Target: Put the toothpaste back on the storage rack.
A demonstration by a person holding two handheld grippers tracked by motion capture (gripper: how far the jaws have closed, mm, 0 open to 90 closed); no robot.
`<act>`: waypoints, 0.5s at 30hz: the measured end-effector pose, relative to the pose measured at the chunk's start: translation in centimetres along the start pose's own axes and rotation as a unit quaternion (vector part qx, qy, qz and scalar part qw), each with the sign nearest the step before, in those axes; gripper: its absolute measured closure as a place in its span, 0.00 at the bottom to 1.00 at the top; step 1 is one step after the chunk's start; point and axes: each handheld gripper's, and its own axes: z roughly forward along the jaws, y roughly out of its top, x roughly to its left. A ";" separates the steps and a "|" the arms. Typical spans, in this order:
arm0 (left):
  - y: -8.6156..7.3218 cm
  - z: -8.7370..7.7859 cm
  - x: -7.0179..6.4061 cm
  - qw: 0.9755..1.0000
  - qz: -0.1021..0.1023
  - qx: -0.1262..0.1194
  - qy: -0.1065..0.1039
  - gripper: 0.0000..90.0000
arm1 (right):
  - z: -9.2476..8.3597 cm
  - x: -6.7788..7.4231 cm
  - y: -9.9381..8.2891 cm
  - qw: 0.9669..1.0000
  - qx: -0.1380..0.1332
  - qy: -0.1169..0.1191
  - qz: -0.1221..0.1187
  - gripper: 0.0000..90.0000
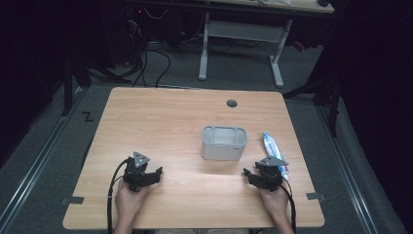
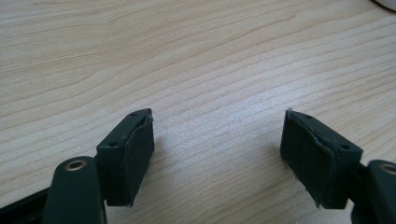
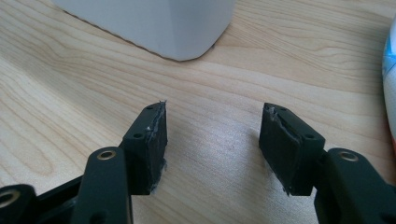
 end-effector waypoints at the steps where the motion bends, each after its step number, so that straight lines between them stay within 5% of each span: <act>1: 0.0 0.0 0.0 1.000 0.000 0.000 0.000 0.29 | 0.0 0.0 0.0 1.000 0.000 0.000 -0.001 0.45; 15: 0.0 0.0 0.0 1.000 -0.001 0.000 -0.001 0.30 | 0.0 0.1 0.0 1.000 0.000 -0.001 -0.001 0.45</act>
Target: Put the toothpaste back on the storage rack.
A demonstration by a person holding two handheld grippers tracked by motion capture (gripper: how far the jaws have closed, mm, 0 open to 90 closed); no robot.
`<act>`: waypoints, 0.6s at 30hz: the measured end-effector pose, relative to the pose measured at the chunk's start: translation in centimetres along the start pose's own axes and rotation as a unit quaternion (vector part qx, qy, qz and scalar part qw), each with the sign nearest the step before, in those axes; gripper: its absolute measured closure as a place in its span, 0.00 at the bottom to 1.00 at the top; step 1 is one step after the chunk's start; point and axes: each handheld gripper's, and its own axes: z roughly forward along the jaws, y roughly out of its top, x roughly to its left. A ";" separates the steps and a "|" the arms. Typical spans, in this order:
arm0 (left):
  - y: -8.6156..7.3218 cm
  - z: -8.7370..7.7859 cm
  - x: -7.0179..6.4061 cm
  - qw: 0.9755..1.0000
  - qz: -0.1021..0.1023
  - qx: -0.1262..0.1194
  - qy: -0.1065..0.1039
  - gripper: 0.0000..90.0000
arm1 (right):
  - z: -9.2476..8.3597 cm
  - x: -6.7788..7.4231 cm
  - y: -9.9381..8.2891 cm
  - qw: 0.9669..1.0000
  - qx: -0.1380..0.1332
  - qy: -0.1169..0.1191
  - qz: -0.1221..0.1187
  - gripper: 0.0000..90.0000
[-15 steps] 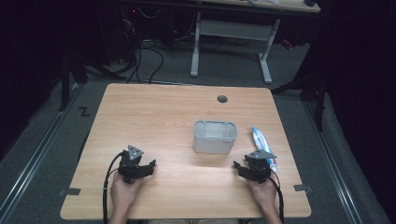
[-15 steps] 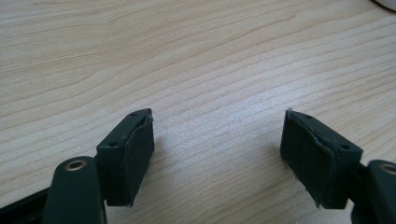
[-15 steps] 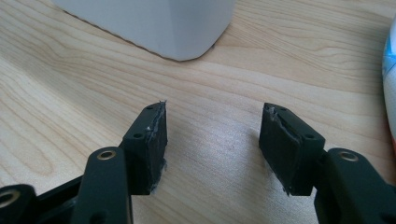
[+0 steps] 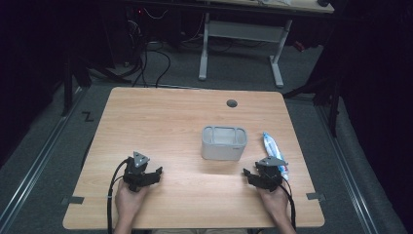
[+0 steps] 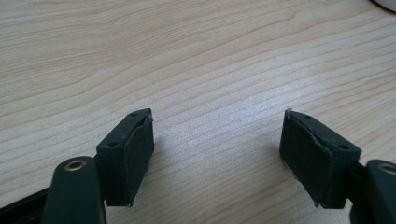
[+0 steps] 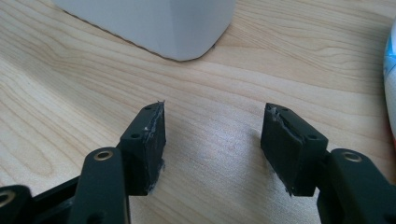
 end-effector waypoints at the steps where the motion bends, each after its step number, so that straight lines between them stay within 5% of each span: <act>1: 0.0 0.0 0.0 1.000 0.000 0.000 0.000 0.30 | 0.0 0.0 0.0 1.000 0.000 0.000 -0.001 0.45; 18: 0.0 0.0 0.1 1.000 -0.005 -0.001 0.001 0.30 | -0.2 0.1 0.1 1.000 0.004 -0.010 0.011 0.55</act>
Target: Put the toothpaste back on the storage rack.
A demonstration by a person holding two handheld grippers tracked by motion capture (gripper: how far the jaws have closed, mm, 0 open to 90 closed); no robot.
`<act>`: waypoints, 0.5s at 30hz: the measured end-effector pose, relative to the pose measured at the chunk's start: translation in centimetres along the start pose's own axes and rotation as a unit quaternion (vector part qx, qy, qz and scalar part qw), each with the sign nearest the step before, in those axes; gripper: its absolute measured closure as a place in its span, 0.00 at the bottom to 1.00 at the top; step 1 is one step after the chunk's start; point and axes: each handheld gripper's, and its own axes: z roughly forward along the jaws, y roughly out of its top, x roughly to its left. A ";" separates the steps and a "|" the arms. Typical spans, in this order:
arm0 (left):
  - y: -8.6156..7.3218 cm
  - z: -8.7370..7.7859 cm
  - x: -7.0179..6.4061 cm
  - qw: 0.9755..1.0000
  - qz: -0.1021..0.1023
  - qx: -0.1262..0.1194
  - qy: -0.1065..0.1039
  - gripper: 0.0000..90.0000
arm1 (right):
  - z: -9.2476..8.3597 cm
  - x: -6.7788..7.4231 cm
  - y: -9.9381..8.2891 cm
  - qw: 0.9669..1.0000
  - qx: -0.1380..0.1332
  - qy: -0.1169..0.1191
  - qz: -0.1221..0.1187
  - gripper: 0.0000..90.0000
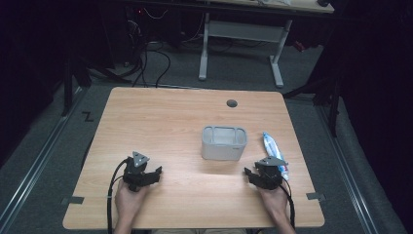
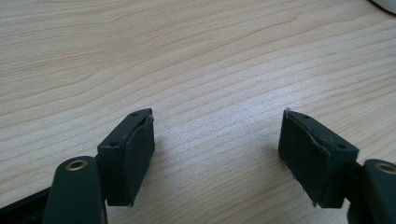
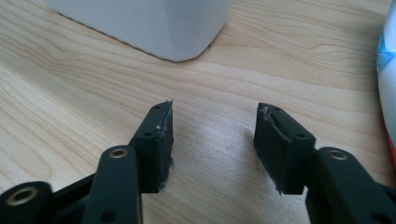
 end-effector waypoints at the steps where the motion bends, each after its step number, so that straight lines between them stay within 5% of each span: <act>1: 0.0 0.0 0.0 1.000 0.000 0.000 0.000 0.30 | 0.0 0.0 0.0 1.000 0.002 -0.001 0.000 0.55; 15: 0.0 0.0 0.0 1.000 -0.003 -0.001 0.000 0.31 | -1.9 -0.2 -0.1 1.000 -0.009 0.002 0.008 0.59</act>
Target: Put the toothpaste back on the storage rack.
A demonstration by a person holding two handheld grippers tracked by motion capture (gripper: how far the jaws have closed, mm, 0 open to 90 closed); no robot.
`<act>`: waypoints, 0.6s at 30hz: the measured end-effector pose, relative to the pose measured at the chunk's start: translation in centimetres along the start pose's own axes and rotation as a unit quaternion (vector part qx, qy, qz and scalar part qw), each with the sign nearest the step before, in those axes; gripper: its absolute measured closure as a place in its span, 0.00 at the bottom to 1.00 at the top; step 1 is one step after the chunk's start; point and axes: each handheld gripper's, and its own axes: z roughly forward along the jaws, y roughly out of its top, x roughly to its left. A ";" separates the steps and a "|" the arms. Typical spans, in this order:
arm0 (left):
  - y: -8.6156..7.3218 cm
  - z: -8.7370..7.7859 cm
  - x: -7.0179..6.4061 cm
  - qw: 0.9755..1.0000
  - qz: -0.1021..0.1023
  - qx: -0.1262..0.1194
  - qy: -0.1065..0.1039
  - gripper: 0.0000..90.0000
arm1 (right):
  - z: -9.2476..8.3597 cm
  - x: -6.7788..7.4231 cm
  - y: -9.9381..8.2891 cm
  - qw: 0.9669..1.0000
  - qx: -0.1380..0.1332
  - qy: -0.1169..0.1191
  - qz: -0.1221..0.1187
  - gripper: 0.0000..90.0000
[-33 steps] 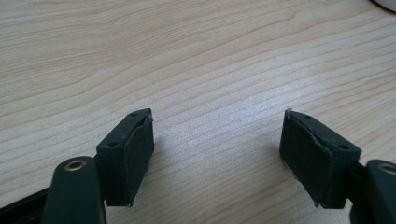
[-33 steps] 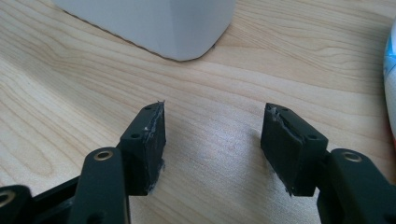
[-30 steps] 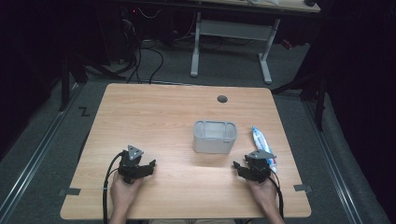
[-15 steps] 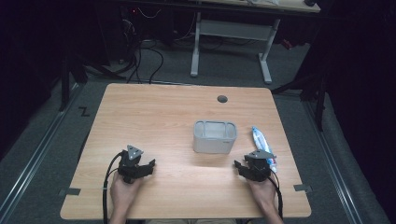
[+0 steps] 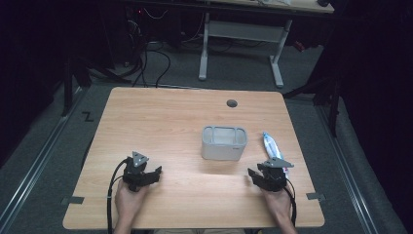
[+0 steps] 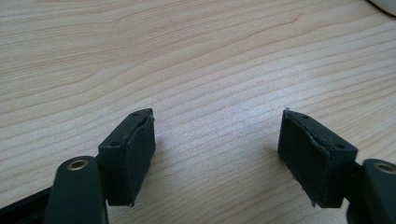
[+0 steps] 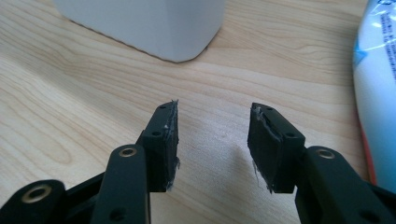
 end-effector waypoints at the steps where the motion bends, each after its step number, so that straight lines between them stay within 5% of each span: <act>1: 0.0 0.0 0.0 1.000 0.000 0.000 0.000 0.31 | -0.2 -0.1 0.0 1.000 -0.003 0.000 0.003 0.58; 18: 0.0 0.0 0.0 1.000 -0.002 0.000 0.001 0.31 | -3.0 -1.4 0.5 0.999 -0.045 -0.001 0.016 0.60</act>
